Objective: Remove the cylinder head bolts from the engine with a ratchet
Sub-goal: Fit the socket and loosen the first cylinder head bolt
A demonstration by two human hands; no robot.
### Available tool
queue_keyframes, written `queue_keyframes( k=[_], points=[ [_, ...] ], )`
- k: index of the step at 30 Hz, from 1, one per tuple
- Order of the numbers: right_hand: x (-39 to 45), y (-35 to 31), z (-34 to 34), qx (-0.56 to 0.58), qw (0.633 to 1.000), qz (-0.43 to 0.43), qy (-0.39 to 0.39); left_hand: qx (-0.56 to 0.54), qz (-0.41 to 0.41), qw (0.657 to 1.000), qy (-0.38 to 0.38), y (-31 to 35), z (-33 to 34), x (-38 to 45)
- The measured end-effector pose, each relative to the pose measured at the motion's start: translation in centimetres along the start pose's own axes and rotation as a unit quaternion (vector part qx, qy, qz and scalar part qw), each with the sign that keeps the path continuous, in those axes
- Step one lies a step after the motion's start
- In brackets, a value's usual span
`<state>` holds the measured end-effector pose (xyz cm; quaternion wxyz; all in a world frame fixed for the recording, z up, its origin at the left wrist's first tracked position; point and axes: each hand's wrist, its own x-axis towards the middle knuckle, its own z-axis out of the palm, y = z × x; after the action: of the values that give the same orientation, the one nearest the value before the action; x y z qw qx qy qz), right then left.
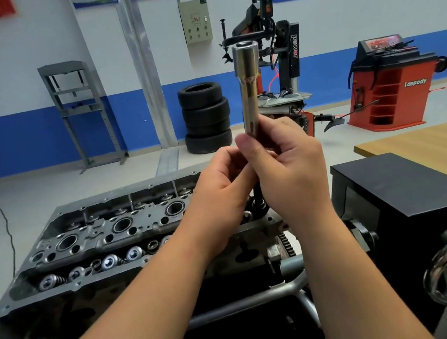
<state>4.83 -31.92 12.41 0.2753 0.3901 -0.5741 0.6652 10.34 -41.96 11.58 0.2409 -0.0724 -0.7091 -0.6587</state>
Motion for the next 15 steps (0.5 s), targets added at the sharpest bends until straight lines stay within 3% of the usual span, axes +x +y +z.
queue_keyframes(
  k=[10,15],
  points=[
    [0.21,0.01,-0.56,0.066,0.996,0.048,-0.038,0.024,-0.009,0.999,-0.021,0.45,0.38,0.01],
    [0.25,0.02,-0.29,-0.018,1.000,-0.004,0.010,0.001,-0.004,1.000,0.005,0.16,0.17,0.07]
  ],
)
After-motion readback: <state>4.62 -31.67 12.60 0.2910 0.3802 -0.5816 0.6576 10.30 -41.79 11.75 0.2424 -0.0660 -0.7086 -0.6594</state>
